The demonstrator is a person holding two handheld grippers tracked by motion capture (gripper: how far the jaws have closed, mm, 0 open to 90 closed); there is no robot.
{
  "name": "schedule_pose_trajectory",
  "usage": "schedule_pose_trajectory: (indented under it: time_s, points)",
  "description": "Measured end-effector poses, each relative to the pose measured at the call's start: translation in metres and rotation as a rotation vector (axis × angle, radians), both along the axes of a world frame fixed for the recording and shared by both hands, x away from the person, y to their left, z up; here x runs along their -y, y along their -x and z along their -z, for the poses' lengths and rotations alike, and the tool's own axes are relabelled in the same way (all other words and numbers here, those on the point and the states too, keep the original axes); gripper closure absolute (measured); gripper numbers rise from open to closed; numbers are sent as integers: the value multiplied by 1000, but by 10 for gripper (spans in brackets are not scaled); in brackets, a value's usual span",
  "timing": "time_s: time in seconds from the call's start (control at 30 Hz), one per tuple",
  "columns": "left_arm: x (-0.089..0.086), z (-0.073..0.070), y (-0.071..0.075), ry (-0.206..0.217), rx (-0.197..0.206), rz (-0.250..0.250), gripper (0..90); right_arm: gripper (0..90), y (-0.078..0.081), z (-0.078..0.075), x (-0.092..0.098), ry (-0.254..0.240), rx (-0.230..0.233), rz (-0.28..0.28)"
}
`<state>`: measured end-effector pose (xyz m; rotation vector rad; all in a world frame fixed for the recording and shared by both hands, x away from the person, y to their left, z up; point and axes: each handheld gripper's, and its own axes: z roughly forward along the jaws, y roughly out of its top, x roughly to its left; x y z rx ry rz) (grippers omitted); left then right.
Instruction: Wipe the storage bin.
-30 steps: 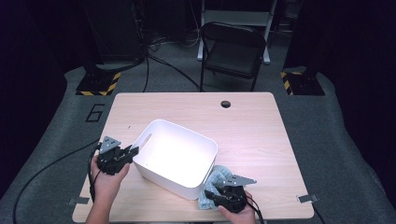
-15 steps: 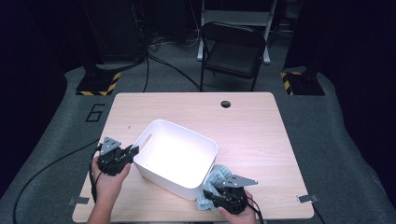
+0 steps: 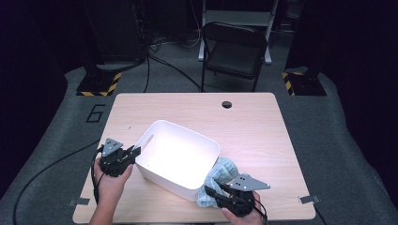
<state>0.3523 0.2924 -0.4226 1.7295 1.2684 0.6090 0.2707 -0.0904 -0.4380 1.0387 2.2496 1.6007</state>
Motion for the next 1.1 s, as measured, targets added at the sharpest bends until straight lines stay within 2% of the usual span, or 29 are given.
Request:
schedule_pose_trajectory:
  time_s: [0.17, 0.3, 0.4, 0.57, 0.63, 0.67, 0.8, 0.9, 1.1]
  points:
    - [1, 0, 0, -2, 1, 1, 744, 696, -4, 15, -3, 12, -74, 1]
    - [2, 1, 0, 2, 13, -8, 738, 698, -5, 31, -7, 56, -115, 4]
    - [1, 1, 0, 3, 5, -1, 736, 698, -8, 41, -8, 74, -145, 2]
    - [1, 2, 0, 4, 13, -7, 735, 697, -13, 66, -15, 143, -233, 4]
    - [1, 2, 0, 4, 13, -7, 731, 695, -16, 70, -14, 127, -235, -4]
    - [1, 2, 0, 2, 15, -8, 730, 695, -16, 70, -14, 113, -252, 3]
    - [1, 1, 0, -2, 7, 0, 723, 693, -15, 68, -14, 105, -239, 11]
    - [1, 1, 0, -2, 7, 2, 719, 693, -13, 60, -12, 69, -253, 22]
    - [2, 1, 0, -2, 11, 4, 711, 693, -4, 27, -6, -11, -155, 28]
